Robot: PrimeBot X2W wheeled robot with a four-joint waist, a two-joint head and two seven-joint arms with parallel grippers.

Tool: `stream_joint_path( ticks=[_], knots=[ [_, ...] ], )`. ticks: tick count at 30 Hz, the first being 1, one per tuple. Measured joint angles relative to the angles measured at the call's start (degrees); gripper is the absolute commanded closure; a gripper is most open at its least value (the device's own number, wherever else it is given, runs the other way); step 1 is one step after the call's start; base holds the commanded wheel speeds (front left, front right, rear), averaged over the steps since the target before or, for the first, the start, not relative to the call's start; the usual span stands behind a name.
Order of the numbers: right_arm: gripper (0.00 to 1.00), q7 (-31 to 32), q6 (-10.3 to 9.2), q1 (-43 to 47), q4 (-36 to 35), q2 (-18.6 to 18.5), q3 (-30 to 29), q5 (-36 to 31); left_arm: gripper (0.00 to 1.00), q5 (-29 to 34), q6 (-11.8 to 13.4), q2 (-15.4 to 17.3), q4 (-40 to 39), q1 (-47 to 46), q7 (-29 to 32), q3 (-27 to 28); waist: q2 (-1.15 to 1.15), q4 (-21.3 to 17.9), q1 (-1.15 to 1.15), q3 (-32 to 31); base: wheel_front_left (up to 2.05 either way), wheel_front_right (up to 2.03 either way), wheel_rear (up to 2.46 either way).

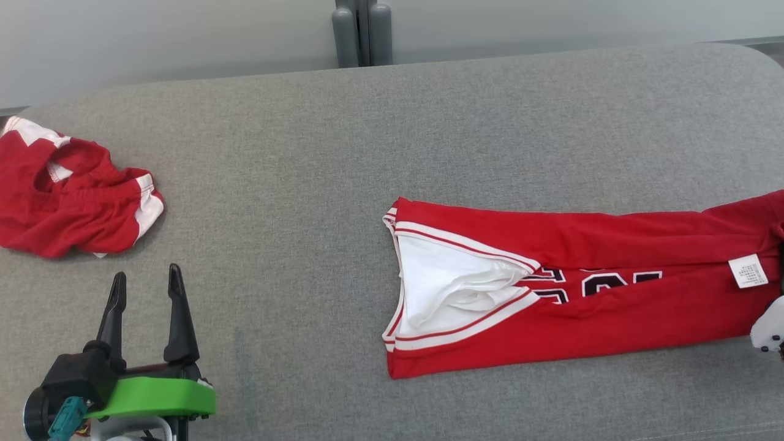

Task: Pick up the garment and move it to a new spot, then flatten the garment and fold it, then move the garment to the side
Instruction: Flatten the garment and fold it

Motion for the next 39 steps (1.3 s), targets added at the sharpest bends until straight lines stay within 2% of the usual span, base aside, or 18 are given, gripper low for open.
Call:
stream_joint_path(
  ticks=[4,10,19,29,37,38,39],
  knots=[
    [1.00,0.00,-0.01,-0.22,-2.02,1.33,1.54,-0.02,0.00,-0.15,0.44,-0.01,-0.14,0.96,0.00,0.56,0.00,-0.25,0.00,-1.18,0.00,0.00,0.00],
    [1.00,0.00,-0.02,1.08,-8.22,6.61,5.76,-0.01,0.00,-0.03,0.45,-0.01,-0.26,2.11,0.00,0.75,0.00,-0.02,0.00,-2.67,0.00,0.00,0.00],
    [1.00,0.16,-0.02,1.68,-15.37,16.00,15.74,-0.80,0.00,0.94,0.40,-0.02,-0.24,2.42,0.00,1.05,0.00,1.53,0.00,-3.20,0.00,0.00,0.00],
    [1.00,1.01,-0.02,-4.02,-14.11,23.25,24.23,-1.91,0.00,1.27,0.21,-0.02,0.37,1.69,0.00,-0.54,0.00,3.78,0.00,-1.90,0.00,0.00,0.00],
    [1.00,1.08,-0.03,-6.48,-8.69,24.36,28.65,0.52,0.00,1.26,0.15,-0.02,1.05,0.25,0.00,-2.07,0.00,6.02,0.00,-0.97,0.00,0.00,0.00],
    [0.91,1.04,-0.03,-6.50,-8.45,24.31,29.43,1.69,0.00,1.26,0.15,-0.02,1.13,0.13,0.00,-2.19,0.00,6.24,0.00,-0.90,0.00,0.00,0.00],
    [0.00,0.89,-0.03,-6.61,-8.34,24.34,30.06,2.44,0.00,1.26,0.15,-0.02,1.23,0.02,0.00,-2.24,0.00,6.39,0.00,-0.84,0.00,0.00,0.00]
  ],
)
